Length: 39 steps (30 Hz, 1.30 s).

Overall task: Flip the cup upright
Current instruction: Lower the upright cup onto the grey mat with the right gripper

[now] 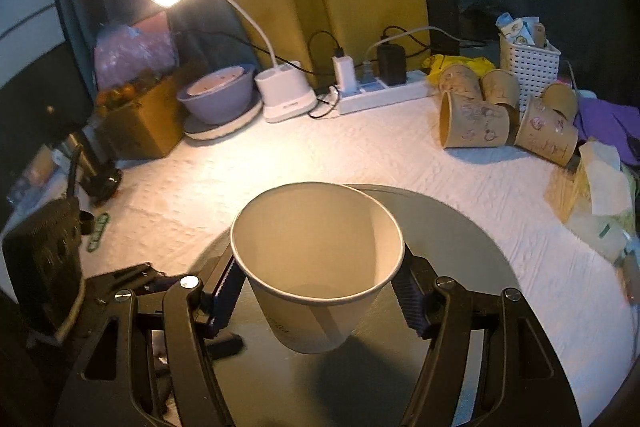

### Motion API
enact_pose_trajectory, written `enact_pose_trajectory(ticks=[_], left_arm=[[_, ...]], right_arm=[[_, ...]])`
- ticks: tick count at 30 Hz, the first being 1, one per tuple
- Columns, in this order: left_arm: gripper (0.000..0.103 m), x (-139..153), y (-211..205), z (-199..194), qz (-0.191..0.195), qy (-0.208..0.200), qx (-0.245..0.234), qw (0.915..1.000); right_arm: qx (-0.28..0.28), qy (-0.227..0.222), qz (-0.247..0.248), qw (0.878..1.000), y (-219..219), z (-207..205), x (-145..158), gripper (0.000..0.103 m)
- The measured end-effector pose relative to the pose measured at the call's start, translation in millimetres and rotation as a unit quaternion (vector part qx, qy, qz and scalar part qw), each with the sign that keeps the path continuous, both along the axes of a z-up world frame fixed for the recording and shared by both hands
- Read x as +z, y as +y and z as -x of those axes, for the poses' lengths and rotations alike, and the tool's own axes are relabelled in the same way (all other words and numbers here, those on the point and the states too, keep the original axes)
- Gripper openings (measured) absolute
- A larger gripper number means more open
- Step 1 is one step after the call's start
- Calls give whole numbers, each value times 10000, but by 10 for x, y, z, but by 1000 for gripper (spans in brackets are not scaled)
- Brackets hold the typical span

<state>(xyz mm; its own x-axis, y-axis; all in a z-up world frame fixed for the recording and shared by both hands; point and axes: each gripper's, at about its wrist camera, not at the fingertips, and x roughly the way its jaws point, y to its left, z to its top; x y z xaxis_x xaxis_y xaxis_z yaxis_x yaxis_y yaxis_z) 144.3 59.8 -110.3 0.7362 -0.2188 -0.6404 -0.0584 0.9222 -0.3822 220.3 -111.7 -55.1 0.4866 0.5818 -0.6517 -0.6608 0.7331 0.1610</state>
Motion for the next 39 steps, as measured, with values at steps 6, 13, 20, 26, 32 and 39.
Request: enact_pose_trajectory(ticks=[6, 13, 20, 26, 32, 39], left_arm=[[73, -1, 178, -70, 63, 56, 264, 9996], [73, -43, 239, -147, 81, 155, 337, 9993], [73, -53, 232, -135, 106, 190, 334, 9992], [73, -28, 230, -95, 196, 148, 362, 9990], [73, 8, 192, -16, 176, 80, 350, 9992], [73, 49, 155, 91, 126, 19, 332, 9994]], right_arm=[[-44, -81, 246, 9997, 87, -193, -89, 70], [-58, -226, 464, 9987, 174, -292, -182, 70], [-23, -304, 584, 9978, 187, -229, -258, 70], [-1, -263, 643, 9976, 199, -132, -290, 70], [-76, -271, 734, 9969, 194, -42, -295, 70], [-170, -293, 781, 9964, 156, 101, -285, 70]])
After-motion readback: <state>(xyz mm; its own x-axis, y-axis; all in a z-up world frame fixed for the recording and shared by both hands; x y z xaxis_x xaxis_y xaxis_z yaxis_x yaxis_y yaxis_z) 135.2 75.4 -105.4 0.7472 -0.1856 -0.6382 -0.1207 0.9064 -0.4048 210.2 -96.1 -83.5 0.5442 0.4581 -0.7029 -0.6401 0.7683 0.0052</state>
